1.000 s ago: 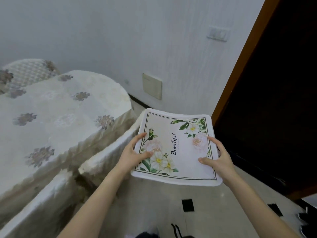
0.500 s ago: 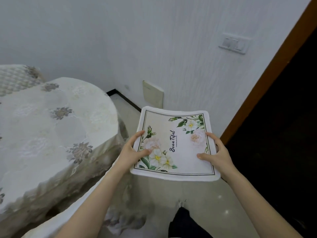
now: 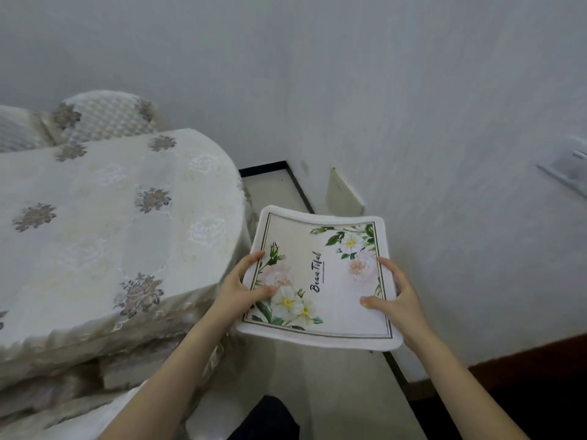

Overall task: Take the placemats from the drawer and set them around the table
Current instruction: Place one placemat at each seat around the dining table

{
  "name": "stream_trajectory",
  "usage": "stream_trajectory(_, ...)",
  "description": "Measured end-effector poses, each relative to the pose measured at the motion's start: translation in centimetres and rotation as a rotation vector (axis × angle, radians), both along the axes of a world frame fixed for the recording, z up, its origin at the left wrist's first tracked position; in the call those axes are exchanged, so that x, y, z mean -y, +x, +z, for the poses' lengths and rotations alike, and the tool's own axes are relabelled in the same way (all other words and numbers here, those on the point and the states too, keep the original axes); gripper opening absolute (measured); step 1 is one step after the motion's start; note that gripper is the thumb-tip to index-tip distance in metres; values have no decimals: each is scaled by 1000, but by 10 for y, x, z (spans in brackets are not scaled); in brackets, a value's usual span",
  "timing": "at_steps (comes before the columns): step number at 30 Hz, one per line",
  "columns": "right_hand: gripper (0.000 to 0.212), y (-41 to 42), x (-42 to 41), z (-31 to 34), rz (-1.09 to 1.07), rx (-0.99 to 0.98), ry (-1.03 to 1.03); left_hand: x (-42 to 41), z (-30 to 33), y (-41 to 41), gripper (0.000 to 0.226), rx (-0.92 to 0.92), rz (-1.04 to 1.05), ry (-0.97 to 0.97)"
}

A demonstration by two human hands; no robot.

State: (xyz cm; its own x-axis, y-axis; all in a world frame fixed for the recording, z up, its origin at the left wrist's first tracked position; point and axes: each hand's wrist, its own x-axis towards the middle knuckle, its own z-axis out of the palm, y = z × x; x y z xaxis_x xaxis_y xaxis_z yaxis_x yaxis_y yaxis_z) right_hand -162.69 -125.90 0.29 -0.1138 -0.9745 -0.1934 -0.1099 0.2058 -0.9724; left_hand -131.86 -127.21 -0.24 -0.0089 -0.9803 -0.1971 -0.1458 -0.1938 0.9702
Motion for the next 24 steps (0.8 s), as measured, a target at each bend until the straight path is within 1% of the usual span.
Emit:
stream_trajectory(4,83,16,77,-20,112,-2,36,44,-15,15,65,34,98,24)
stream_trajectory(8,83,42,170,-31,215,-11,56,104,-31,39,67,80,195,4)
stream_trajectory(13,82,81,279,-23,341,-45,25,175,-23,66,67,103,335,10)
stream_trajectory(18,83,109,366,-22,493,-79,37,227,-16,87,69,107,448,23)
stream_trajectory(21,84,122,416,-28,576,-82,42,257,-21,90,69,126,514,43)
stream_trajectory(24,80,136,471,-35,679,-65,59,289,-32,90,69,142,598,69)
